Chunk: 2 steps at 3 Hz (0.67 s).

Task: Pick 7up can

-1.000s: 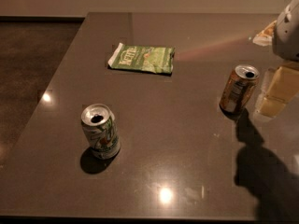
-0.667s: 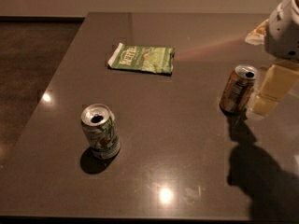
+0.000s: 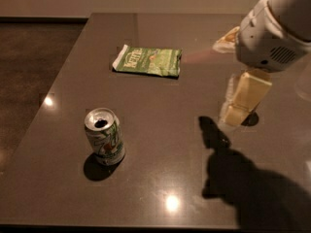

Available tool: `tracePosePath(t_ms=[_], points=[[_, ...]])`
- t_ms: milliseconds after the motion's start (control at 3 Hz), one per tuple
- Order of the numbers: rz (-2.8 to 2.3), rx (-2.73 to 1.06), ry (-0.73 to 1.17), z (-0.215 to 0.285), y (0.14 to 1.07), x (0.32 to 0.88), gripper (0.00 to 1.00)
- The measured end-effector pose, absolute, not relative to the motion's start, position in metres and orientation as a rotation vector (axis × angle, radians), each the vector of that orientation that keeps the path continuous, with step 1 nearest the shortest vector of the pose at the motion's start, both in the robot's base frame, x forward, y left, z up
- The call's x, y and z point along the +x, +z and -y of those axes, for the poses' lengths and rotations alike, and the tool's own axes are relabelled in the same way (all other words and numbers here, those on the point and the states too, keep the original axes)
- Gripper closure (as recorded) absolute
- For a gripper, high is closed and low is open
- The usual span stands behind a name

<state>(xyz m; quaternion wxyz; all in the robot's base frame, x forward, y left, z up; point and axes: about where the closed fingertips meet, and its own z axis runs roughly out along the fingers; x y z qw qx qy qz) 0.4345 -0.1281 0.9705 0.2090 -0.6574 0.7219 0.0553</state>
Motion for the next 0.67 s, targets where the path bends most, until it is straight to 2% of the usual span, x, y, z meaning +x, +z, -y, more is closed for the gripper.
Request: tracePosePath(t_ms=[667], points=[[-1.842, -1.903, 0.33, 0.044, 0.952, 0.42, 0.0]])
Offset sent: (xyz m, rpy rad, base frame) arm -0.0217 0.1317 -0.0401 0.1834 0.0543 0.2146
